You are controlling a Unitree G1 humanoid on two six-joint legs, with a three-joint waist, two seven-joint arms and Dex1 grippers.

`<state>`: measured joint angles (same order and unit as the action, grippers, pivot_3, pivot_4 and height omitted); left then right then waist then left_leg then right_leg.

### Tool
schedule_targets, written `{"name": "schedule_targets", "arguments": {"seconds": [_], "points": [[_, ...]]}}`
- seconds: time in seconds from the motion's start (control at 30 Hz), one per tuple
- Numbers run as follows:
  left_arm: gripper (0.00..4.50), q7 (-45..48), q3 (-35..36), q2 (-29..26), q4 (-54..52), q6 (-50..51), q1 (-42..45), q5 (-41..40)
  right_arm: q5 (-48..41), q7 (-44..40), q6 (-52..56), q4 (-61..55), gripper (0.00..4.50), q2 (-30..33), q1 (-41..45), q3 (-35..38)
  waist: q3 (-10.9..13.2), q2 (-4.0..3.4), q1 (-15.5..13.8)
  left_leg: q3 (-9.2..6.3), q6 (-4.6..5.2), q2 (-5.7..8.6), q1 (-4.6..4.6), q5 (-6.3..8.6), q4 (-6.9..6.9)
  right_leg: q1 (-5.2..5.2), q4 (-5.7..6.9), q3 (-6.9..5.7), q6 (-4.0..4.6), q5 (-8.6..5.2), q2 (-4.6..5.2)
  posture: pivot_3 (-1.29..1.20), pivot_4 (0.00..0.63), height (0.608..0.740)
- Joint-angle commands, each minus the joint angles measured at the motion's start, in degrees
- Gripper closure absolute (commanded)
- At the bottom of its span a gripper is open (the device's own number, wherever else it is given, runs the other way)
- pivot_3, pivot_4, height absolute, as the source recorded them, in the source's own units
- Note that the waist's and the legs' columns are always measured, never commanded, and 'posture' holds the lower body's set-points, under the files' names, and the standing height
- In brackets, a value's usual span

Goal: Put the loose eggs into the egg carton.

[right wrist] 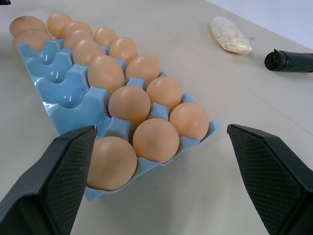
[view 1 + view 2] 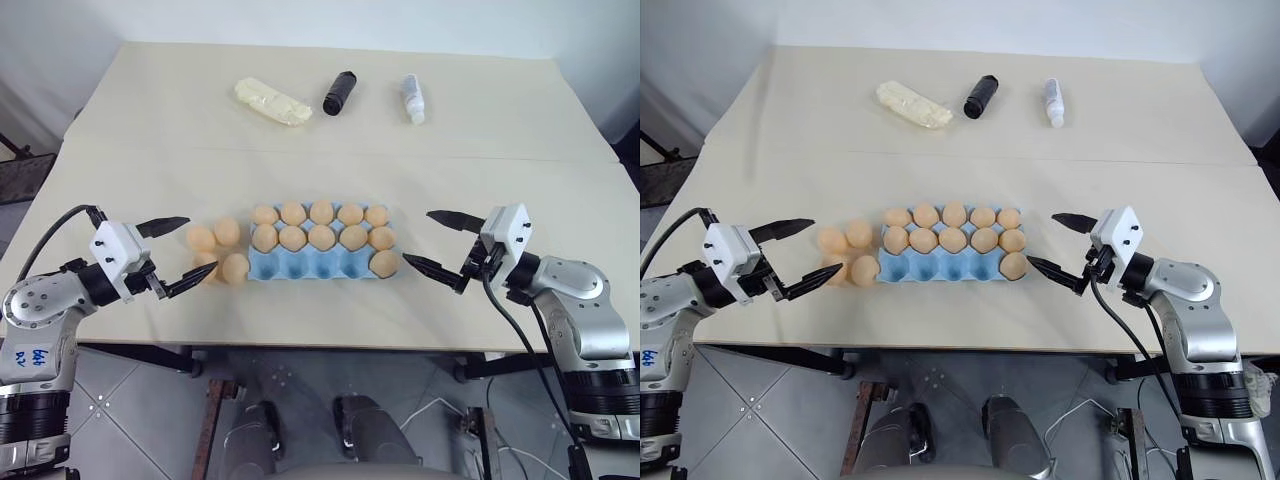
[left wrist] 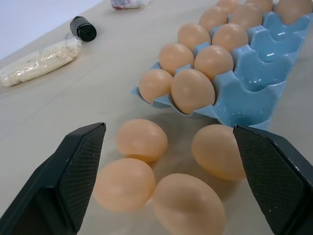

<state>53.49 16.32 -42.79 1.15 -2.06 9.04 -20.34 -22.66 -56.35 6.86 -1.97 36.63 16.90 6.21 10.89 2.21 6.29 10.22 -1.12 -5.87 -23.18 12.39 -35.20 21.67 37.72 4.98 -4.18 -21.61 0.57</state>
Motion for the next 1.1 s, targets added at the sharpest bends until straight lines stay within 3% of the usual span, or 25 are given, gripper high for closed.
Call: {"name": "schedule_targets", "arguments": {"seconds": [0.03,0.37,0.57,0.9,1.1], "points": [[0.04,-1.10,0.54,0.44,-1.55,-0.39,-0.50,-0.13,-0.40,0.31,-0.48,-1.52,0.00,-0.30,0.66,0.31,0.00,0.00,0.02,0.00,0.00,0.00,0.00,0.00,0.00,-0.01,0.00,0.00,0.00,0.00,0.00,0.00,0.150,0.740],[0.04,2.38,8.86,-2.40,2.34,1.78,-9.60,-4.32,-3.51,-3.08,-0.84,-8.17,0.00,-2.89,0.05,-2.85,0.00,-0.01,0.22,-0.07,-0.04,-0.06,0.02,-0.01,0.01,0.00,0.04,-0.05,0.05,-0.03,-0.05,0.00,0.150,0.740],[0.04,5.60,9.65,-3.54,3.80,1.56,-12.84,-4.48,-3.88,-6.01,-1.95,-11.62,0.00,-2.79,-1.78,-4.71,-0.02,0.05,-0.40,-0.18,-0.15,0.06,0.00,0.16,0.01,-0.08,0.01,-0.23,0.09,-0.05,0.17,0.00,0.150,0.740],[0.04,4.41,-1.81,-2.40,-3.71,7.84,-2.56,-2.12,-2.99,-5.58,-4.48,-10.94,0.00,-1.45,-5.23,-2.69,-0.03,0.06,-1.63,-0.25,0.00,0.10,0.00,0.32,0.04,-0.13,-0.01,-0.31,0.16,-0.06,0.22,0.00,0.150,0.740],[0.04,2.92,-10.68,-1.68,-1.79,10.84,6.26,3.25,-2.19,-3.31,-5.14,-11.42,0.00,-1.46,-8.34,-1.16,-0.03,0.05,-1.27,-0.19,0.08,0.07,0.01,0.08,0.00,-0.13,-0.03,-0.19,0.15,-0.07,0.05,0.00,0.150,0.740]]}}
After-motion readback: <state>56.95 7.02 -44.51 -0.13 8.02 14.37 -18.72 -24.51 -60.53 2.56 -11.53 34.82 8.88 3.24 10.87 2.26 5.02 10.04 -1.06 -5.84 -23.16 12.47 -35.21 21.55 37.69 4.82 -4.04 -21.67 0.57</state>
